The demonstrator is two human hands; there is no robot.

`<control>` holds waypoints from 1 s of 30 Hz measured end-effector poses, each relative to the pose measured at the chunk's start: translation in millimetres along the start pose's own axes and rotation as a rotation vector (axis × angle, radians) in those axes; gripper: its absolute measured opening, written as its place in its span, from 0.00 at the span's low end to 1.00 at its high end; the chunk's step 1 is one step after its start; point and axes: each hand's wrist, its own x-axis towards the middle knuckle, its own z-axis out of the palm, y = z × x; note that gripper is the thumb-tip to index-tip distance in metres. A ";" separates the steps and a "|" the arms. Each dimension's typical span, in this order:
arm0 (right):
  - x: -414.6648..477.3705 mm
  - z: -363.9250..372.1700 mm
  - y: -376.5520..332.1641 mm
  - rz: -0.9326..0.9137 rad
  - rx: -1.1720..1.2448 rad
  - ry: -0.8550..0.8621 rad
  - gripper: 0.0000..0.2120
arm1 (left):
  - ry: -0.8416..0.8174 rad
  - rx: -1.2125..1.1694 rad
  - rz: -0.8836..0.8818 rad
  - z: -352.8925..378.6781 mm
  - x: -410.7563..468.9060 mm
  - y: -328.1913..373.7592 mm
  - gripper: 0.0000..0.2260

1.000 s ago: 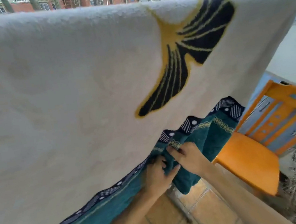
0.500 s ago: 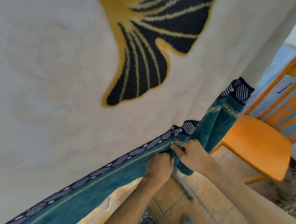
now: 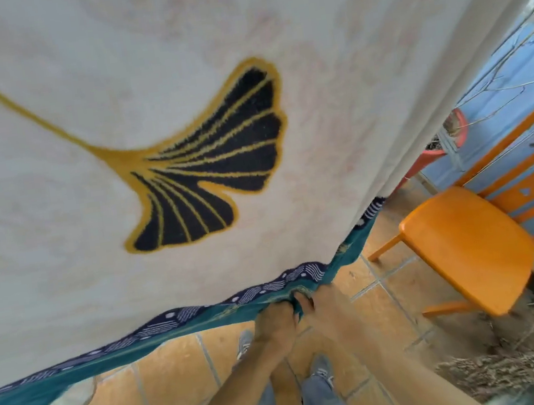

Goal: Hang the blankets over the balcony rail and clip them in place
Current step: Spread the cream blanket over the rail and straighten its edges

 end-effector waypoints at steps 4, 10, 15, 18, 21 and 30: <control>-4.6 29.2 3.7 -0.095 -0.074 -0.121 0.28 | -0.078 0.043 -0.092 26.5 -6.5 -10.4 0.12; -3.5 25.0 -8.3 0.020 -0.038 -0.214 0.22 | -0.009 0.011 -0.210 31.9 -16.1 -16.3 0.16; -4.1 10.5 -3.1 0.007 0.059 -0.139 0.20 | 0.006 -0.038 -0.267 18.3 -26.2 -14.2 0.22; -10.4 -3.7 6.8 0.009 0.168 -0.186 0.16 | -0.012 -0.096 -0.279 7.5 -33.5 -8.6 0.26; -18.6 -26.7 24.0 0.039 0.207 -0.197 0.13 | 0.016 -0.155 -0.261 -9.9 -39.6 5.2 0.26; -32.0 -115.4 92.7 0.083 0.367 0.149 0.04 | 0.235 -0.407 -0.069 -73.5 -23.4 97.8 0.24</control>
